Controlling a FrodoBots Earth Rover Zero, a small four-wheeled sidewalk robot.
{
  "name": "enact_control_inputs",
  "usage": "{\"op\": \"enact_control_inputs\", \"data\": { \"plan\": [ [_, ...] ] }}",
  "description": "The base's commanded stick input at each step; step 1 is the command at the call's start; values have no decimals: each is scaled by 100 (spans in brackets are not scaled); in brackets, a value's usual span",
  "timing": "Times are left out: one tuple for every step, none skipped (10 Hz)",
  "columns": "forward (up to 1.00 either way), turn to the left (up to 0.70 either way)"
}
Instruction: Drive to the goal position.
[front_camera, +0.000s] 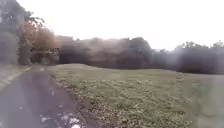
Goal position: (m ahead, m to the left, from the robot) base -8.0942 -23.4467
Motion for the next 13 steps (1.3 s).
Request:
{"op": "enact_control_inputs", "data": {
  "plan": [
    [85, -34],
    [85, -34],
    [85, -34],
    [85, -34],
    [85, -34],
    [85, -34],
    [85, -34],
    [85, -34],
    [85, -33],
    [85, -30],
    [85, -19],
    [85, -9],
    [85, 0]
  ]
}}
